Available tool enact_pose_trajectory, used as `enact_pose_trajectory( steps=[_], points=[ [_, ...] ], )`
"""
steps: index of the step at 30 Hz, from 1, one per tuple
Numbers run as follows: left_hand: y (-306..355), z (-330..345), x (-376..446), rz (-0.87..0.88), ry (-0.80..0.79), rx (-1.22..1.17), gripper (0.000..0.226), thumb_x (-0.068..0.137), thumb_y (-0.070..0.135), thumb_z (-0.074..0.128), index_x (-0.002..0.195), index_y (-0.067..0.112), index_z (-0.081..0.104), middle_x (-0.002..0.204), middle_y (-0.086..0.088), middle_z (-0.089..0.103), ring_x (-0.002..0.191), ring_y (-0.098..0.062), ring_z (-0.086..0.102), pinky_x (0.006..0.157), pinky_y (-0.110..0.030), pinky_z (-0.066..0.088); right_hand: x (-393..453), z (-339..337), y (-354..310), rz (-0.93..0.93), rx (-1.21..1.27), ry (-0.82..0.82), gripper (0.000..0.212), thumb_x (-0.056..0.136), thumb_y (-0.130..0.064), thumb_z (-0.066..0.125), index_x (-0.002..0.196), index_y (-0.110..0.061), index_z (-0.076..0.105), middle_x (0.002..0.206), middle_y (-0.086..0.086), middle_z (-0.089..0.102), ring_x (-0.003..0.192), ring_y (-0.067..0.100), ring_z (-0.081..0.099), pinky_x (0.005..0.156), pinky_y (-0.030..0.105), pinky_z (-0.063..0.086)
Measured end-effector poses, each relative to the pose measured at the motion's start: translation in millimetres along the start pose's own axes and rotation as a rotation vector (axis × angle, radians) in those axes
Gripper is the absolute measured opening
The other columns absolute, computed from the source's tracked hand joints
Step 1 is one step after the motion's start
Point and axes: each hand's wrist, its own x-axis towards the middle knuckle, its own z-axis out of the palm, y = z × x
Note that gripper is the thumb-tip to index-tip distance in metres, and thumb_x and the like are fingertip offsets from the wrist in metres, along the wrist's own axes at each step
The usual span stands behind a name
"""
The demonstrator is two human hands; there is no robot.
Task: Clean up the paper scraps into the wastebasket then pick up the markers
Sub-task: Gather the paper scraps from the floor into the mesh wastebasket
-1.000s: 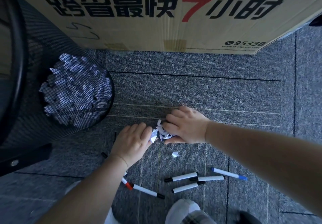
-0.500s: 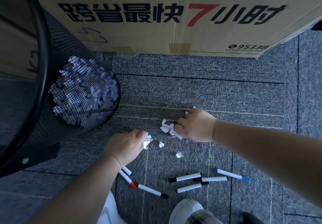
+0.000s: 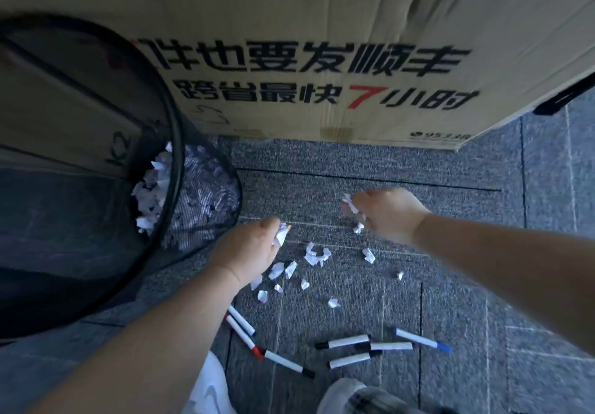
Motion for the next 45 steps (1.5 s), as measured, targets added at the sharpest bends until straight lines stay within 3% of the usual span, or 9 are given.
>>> enact_pose_trajectory(
  steps=[5,11,16,22,23,26,38,42,45],
  points=[
    [19,-58,-4,-0.024,0.054,0.003,0.015,0.094,0.015,0.035,0.098,0.008,0.048,0.06,0.006,0.033,0.052,-0.016,0.036,0.056,-0.035,0.039,2,-56,-19,0.005,0.0,0.081,0.019,0.099,-0.023,0.041,0.108,-0.012,0.053,0.09,0.004,0.066,0.067,0.021,0.059,0.057,0.029,0.049],
    [53,-133,-24,-0.013,0.065,-0.011,0.016,0.095,0.015,0.036,0.105,0.007,0.046,0.095,-0.012,0.06,0.077,-0.031,0.054,0.059,-0.035,0.034,-10,-136,-50,0.038,0.041,0.075,0.021,0.097,-0.02,0.039,0.112,-0.012,0.051,0.106,0.007,0.061,0.087,0.028,0.06,0.065,0.031,0.044],
    [57,-202,-52,-0.034,0.158,-0.055,0.016,0.095,0.016,0.04,0.105,0.004,0.044,0.101,-0.016,0.056,0.092,-0.036,0.053,0.07,-0.041,0.037,-21,-201,-74,0.035,0.056,0.166,0.019,0.1,-0.026,0.034,0.093,-0.015,0.048,0.078,0.001,0.05,0.072,0.026,0.054,0.059,0.031,0.039],
    [9,-252,-100,-0.209,0.384,-0.097,0.015,0.093,0.016,0.04,0.103,0.004,0.044,0.077,-0.008,0.044,0.077,-0.037,0.052,0.059,-0.037,0.032,-10,-252,-120,-0.047,0.101,0.33,0.021,0.101,-0.022,0.035,0.082,-0.021,0.043,0.063,-0.003,0.045,0.06,0.025,0.043,0.049,0.032,0.033],
    [-2,-254,-109,-0.24,0.404,-0.094,0.015,0.093,0.015,0.04,0.102,0.004,0.044,0.076,-0.008,0.045,0.075,-0.035,0.051,0.059,-0.038,0.034,-6,-258,-132,-0.056,0.099,0.338,0.028,0.101,-0.023,0.035,0.073,-0.024,0.034,0.071,0.011,0.049,0.06,0.025,0.041,0.048,0.032,0.031],
    [-31,-250,-134,-0.315,0.436,-0.08,0.012,0.093,0.016,0.041,0.099,0.006,0.044,0.076,-0.008,0.046,0.071,-0.032,0.048,0.06,-0.038,0.037,12,-264,-168,-0.085,0.112,0.344,0.042,0.101,-0.027,0.035,0.062,-0.026,0.019,0.058,-0.001,0.036,0.058,0.028,0.042,0.048,0.033,0.028],
    [-110,-195,-153,-0.45,0.446,-0.158,0.019,0.094,0.015,0.04,0.108,0.003,0.045,0.071,-0.005,0.041,0.067,-0.029,0.041,0.056,-0.035,0.029,89,-225,-261,-0.166,0.101,0.306,0.044,0.099,-0.038,0.034,0.062,-0.019,0.023,0.057,0.0,0.036,0.055,0.027,0.039,0.043,0.03,0.021],
    [-118,-177,-149,-0.459,0.504,-0.221,0.021,0.095,0.026,0.043,0.101,0.005,0.044,0.075,-0.006,0.044,0.071,-0.032,0.047,0.058,-0.038,0.035,98,-210,-265,-0.178,0.14,0.401,0.024,0.096,-0.033,0.041,0.08,-0.016,0.035,0.067,-0.002,0.042,0.064,0.03,0.048,0.047,0.031,0.027],
    [-120,-167,-146,-0.506,0.527,-0.178,0.043,0.092,0.046,0.043,0.114,0.01,0.044,0.109,-0.01,0.053,0.099,-0.033,0.053,0.075,-0.043,0.046,98,-202,-263,-0.202,0.102,0.428,0.027,0.091,-0.038,0.047,0.109,-0.018,0.047,0.104,0.003,0.054,0.094,0.029,0.055,0.073,0.037,0.04]
  ],
)
